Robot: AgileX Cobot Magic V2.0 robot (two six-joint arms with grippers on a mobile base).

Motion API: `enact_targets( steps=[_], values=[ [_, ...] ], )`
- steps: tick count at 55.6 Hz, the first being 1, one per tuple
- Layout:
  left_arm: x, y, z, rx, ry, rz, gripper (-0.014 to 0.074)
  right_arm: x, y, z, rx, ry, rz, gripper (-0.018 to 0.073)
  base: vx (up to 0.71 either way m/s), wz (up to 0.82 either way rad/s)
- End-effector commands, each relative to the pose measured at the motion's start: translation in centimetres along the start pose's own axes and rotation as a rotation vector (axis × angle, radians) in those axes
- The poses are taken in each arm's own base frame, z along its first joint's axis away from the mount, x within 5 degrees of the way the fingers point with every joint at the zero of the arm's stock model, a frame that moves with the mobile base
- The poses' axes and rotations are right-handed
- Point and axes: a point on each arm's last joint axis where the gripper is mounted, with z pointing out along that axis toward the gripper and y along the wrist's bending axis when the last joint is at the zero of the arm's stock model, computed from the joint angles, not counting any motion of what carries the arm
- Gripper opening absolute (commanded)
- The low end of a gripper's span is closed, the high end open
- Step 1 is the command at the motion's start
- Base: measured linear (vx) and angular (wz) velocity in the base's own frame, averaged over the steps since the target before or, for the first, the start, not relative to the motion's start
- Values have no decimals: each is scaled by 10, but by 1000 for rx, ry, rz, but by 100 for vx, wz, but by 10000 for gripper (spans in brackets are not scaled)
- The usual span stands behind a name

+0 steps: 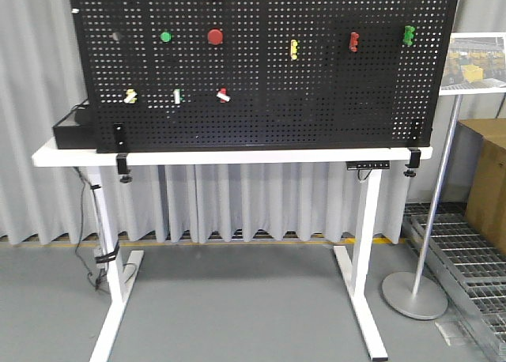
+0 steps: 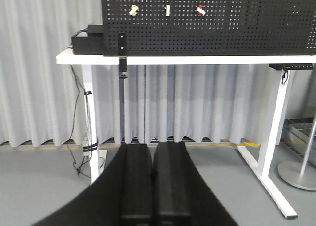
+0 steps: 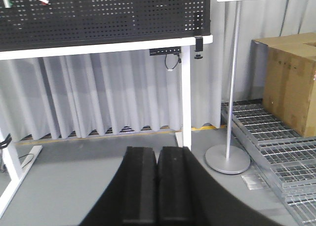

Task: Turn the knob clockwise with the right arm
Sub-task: 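Drive the base forward toward the black pegboard table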

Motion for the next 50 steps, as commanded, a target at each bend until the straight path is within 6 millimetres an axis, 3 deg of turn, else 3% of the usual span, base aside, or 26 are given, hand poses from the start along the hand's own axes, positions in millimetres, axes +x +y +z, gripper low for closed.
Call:
enact_targets(
  steps=[1,50],
  values=[
    [-1,1,0,-9,-75,-5,-6,-7,0,-1,0,-101,-11,-9,25,-9],
    [-1,1,0,-17,-75,-5,-6,-7,0,-1,0,-101,-11,-9,29,2]
  ],
)
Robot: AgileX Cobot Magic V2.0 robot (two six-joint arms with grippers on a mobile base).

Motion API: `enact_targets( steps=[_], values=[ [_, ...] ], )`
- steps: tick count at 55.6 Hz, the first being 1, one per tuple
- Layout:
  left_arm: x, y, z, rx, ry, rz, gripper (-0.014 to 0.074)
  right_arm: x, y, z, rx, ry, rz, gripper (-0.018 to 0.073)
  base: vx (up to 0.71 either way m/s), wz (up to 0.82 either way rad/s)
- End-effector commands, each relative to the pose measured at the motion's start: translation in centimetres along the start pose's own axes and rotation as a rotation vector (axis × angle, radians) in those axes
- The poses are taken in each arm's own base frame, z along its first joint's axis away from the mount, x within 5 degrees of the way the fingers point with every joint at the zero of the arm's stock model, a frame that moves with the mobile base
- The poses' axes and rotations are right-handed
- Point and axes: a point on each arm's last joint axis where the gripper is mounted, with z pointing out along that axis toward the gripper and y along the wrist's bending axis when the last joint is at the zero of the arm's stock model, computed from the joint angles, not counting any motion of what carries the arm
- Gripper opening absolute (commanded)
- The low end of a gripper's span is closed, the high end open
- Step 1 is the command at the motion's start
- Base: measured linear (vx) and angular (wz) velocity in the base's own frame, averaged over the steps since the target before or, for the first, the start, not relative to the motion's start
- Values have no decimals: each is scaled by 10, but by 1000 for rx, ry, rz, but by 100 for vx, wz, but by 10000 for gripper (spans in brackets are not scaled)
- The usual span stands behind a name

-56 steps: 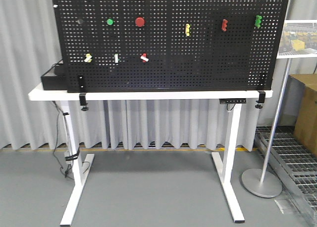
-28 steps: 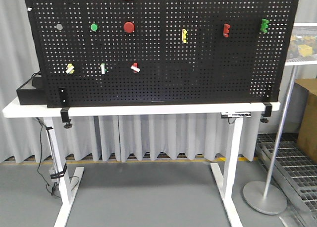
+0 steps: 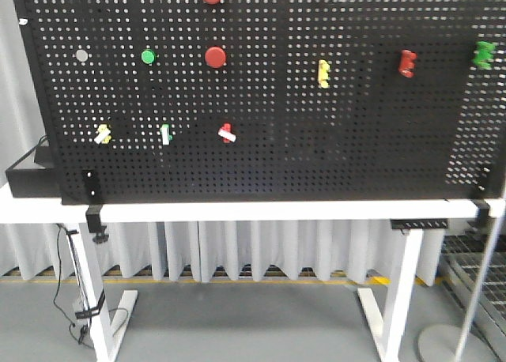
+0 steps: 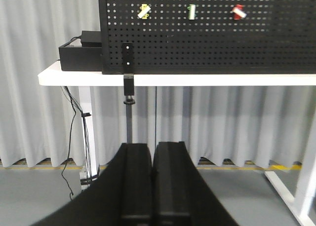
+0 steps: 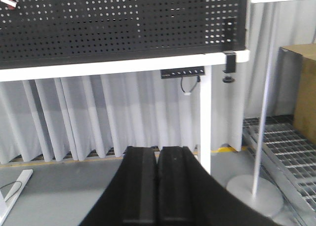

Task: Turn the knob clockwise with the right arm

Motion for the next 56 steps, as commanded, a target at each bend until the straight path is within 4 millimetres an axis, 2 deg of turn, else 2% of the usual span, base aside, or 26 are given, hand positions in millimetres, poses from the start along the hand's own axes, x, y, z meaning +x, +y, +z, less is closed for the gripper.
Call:
enact_targets(
  steps=[1,32,56],
  values=[
    [-1,0,0,-2,-74,-5,-6,-7,0,-1,0,-101,-11,-9,36,9],
    [-2,0,0,-2,-75,-5,-6,-7,0,-1,0,-98,-11,-9,34,5],
    [-5,0,-1,-3,-87,-5,-6,-7,0,-1,0,-97,-11,-9,17,-1]
  ],
)
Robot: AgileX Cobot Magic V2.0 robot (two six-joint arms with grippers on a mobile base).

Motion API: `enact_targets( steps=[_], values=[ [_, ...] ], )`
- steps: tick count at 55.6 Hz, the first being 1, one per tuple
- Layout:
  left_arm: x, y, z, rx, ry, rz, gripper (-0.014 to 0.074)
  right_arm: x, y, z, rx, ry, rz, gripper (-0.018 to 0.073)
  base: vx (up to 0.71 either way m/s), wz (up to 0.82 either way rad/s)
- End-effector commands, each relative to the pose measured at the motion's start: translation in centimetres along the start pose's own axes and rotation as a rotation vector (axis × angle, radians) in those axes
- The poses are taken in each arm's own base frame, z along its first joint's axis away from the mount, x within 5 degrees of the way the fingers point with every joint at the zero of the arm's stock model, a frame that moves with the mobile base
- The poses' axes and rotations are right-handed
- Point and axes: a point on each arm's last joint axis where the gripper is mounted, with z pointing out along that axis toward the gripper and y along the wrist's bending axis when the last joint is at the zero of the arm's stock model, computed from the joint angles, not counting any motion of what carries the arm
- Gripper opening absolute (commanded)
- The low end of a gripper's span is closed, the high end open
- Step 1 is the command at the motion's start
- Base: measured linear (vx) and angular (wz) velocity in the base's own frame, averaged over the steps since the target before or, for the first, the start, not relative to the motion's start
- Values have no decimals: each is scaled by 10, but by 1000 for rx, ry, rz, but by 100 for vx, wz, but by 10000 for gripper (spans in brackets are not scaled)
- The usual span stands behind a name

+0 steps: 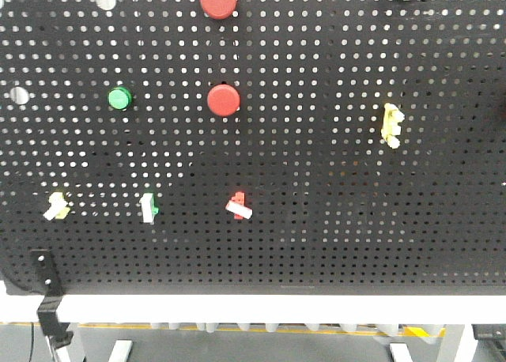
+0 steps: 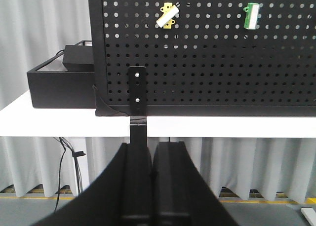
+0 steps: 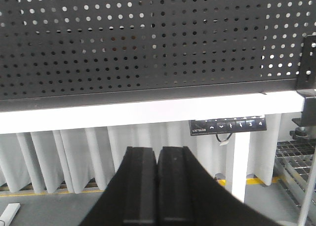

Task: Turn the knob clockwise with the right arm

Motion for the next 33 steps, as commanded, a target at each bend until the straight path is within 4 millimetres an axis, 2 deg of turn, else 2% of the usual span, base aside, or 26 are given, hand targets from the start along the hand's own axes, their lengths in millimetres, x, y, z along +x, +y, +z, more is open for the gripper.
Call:
enact_targets(
  steps=[1,33],
  values=[
    [-5,0,-1,-3,-87,-5,-6,-7,0,-1,0,-97,-11,-9,7,0],
    [-5,0,-1,-3,-87,-5,-6,-7,0,-1,0,-97,-11,-9,2,0]
  ],
)
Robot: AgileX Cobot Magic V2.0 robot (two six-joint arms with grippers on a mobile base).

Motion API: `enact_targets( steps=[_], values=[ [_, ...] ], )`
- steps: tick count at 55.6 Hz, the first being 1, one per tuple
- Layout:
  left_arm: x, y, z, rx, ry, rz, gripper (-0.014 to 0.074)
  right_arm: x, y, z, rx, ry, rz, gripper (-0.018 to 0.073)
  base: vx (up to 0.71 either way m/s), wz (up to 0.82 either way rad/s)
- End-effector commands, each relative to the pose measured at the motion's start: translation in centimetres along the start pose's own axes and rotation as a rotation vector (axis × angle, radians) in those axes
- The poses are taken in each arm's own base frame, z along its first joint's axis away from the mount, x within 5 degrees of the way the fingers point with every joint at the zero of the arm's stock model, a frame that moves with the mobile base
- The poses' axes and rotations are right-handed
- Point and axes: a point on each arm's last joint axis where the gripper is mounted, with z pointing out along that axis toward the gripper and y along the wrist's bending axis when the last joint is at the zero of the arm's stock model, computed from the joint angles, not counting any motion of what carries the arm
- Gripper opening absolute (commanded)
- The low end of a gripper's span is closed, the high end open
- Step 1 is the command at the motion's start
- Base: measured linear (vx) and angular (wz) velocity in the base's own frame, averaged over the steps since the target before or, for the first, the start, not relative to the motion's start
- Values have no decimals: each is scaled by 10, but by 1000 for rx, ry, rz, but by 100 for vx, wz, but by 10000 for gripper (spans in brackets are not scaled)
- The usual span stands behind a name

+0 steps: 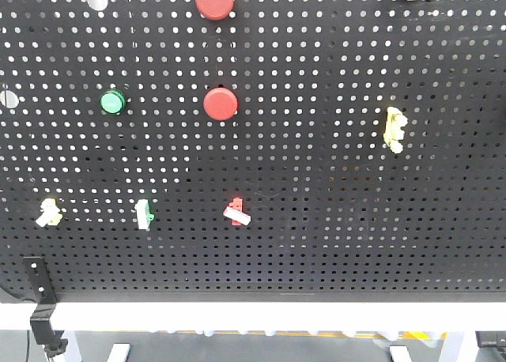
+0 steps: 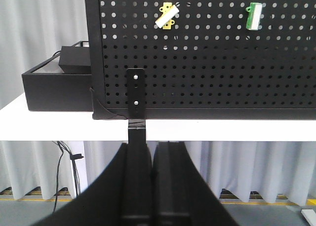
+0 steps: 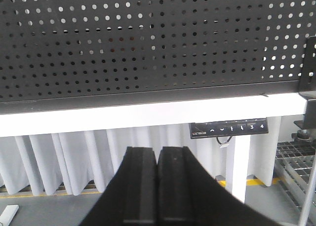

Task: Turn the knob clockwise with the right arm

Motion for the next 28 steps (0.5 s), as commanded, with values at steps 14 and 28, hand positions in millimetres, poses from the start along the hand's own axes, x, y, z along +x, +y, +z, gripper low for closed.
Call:
enact_targets(
  steps=[14,28],
  values=[
    [-5,0,-1,-2,-86,-5,-6,-7,0,-1,0,-97,-11,-9,0,0],
    [-5,0,-1,-2,-86,-5,-6,-7,0,-1,0,-97,-11,-9,0,0]
  ],
)
